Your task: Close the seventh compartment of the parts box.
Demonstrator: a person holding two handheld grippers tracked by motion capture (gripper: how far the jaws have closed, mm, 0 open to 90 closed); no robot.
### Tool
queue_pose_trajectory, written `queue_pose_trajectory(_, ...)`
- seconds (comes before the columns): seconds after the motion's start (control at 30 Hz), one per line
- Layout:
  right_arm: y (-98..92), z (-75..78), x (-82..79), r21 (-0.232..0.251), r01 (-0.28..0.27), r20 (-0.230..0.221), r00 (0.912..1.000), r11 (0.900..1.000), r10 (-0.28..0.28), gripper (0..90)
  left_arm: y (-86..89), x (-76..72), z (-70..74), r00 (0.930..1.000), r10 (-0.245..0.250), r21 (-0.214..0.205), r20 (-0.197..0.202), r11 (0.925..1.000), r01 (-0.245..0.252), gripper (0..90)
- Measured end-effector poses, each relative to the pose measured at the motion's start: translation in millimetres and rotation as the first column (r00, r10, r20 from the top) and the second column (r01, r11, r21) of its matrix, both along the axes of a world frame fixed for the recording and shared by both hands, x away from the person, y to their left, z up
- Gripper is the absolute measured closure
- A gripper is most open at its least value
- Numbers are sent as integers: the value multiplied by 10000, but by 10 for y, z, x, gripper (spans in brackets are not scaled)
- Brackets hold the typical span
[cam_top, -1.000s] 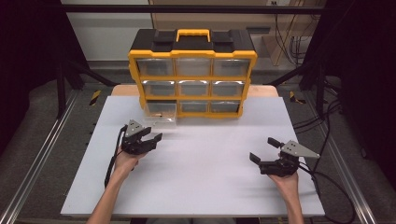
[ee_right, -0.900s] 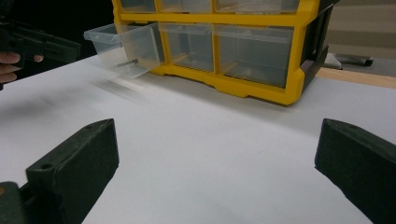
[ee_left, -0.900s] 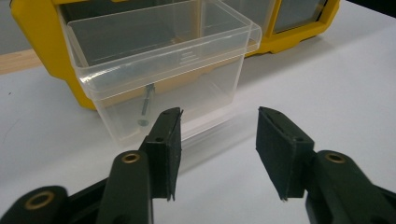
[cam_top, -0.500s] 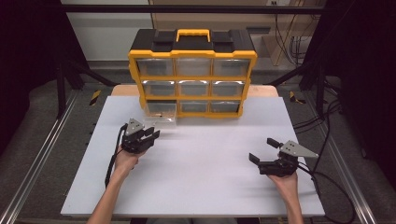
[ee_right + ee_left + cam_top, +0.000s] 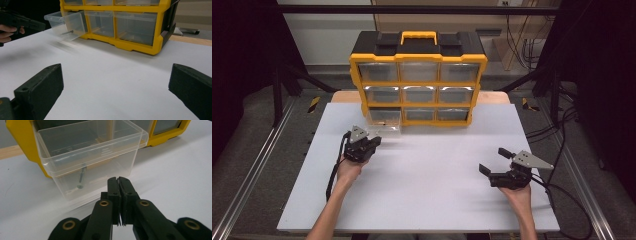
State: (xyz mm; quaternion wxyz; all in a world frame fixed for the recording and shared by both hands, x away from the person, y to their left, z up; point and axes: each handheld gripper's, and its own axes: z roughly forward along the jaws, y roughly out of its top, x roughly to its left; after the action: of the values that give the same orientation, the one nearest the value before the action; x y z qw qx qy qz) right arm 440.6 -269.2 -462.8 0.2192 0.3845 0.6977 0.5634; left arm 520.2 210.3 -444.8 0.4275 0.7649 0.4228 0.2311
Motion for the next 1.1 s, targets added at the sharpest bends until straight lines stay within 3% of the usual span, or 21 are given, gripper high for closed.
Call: queue_pose_trajectory(1.1, 0, -9, 5, -80, 28, -99, 9999, 10000, -29, 4, -6, 252, -60, 9997, 223, 78, -137, 9997, -222, 890)
